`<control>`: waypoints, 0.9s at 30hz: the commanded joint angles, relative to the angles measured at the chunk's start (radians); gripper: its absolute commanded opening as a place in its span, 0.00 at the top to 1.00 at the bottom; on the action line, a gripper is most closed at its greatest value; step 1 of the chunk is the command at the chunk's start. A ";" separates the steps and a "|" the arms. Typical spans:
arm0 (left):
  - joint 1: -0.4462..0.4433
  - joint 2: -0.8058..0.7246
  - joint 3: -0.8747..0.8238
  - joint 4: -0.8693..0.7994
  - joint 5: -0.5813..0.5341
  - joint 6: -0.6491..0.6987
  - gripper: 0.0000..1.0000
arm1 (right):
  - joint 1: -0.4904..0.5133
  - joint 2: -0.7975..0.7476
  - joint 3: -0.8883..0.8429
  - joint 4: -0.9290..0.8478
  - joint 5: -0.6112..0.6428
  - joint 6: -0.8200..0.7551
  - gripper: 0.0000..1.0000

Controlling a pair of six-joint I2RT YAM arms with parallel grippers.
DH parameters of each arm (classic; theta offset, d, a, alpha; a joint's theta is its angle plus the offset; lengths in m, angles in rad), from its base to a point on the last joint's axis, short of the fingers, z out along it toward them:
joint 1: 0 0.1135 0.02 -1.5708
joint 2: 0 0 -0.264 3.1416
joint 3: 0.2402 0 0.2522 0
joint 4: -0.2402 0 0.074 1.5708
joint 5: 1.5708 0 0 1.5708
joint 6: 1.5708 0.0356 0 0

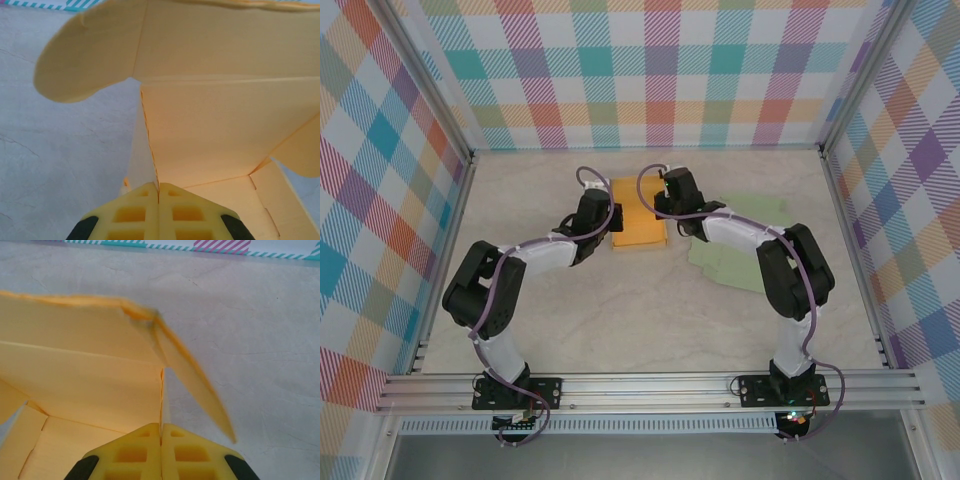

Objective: Fold the paper box

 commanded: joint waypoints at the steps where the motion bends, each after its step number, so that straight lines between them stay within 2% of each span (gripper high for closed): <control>1: -0.046 0.010 -0.017 0.066 -0.001 -0.041 1.00 | 0.030 -0.020 -0.020 0.071 -0.037 0.034 0.93; 18: -0.087 -0.018 -0.122 0.098 -0.087 -0.066 1.00 | 0.073 -0.075 -0.169 0.121 -0.038 0.088 0.93; 27: -0.087 -0.094 -0.228 0.094 -0.106 -0.148 1.00 | 0.115 -0.141 -0.314 0.137 -0.046 0.120 0.93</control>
